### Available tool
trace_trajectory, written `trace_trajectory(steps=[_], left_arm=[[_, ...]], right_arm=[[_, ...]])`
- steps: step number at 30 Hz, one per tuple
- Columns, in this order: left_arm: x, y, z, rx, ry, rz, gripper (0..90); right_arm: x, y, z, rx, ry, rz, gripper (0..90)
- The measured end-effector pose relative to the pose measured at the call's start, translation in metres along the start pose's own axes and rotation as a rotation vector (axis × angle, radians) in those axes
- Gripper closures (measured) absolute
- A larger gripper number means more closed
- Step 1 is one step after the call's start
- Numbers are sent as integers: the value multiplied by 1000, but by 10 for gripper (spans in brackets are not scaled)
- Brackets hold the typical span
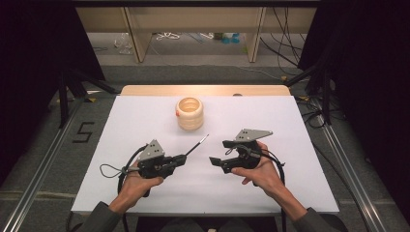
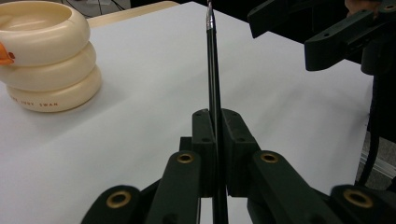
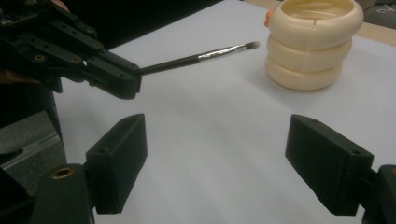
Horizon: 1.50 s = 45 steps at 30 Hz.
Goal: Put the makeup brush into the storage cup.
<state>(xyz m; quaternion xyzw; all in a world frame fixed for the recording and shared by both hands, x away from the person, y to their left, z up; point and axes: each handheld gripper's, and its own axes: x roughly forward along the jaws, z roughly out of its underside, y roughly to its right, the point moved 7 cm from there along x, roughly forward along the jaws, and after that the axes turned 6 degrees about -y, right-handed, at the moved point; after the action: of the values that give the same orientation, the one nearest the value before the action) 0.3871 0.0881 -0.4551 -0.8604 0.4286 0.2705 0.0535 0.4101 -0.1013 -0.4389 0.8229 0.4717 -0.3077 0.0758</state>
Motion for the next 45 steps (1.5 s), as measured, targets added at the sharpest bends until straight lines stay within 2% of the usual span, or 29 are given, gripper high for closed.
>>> trace_trajectory(steps=[2,5,8,11,13,14,24,31,35,39,42,45], left_arm=[[0,1,0,-15,8,-1,845],[0,1,-1,-3,11,-11,845],[-1,1,-1,5,18,-11,845],[-1,2,-2,-12,29,-16,845],[-2,1,-3,3,35,-23,845],[-2,2,-3,-7,42,-21,845],[-1,4,-4,-3,54,-23,845],[-2,5,-5,2,66,-24,845],[-2,5,-5,9,71,-29,845],[-2,6,-6,-2,80,-28,845],[-3,6,-7,12,84,-27,845],[-3,7,-7,-1,87,-24,846]], right_arm=[[1,-1,-1,17,14,-7,218],[4,0,-2,31,36,-4,225],[10,0,-2,49,47,-21,219],[13,-2,-4,61,66,-30,217],[15,-4,-5,67,81,-46,217],[16,-5,-6,73,86,-51,217],[28,-10,-16,131,158,-116,239],[34,-13,-21,183,186,-160,267],[36,-13,-23,192,196,-168,279],[38,-12,-25,195,209,-173,302],[39,-14,-27,204,212,-187,318],[41,-16,-29,215,221,-207,348]])
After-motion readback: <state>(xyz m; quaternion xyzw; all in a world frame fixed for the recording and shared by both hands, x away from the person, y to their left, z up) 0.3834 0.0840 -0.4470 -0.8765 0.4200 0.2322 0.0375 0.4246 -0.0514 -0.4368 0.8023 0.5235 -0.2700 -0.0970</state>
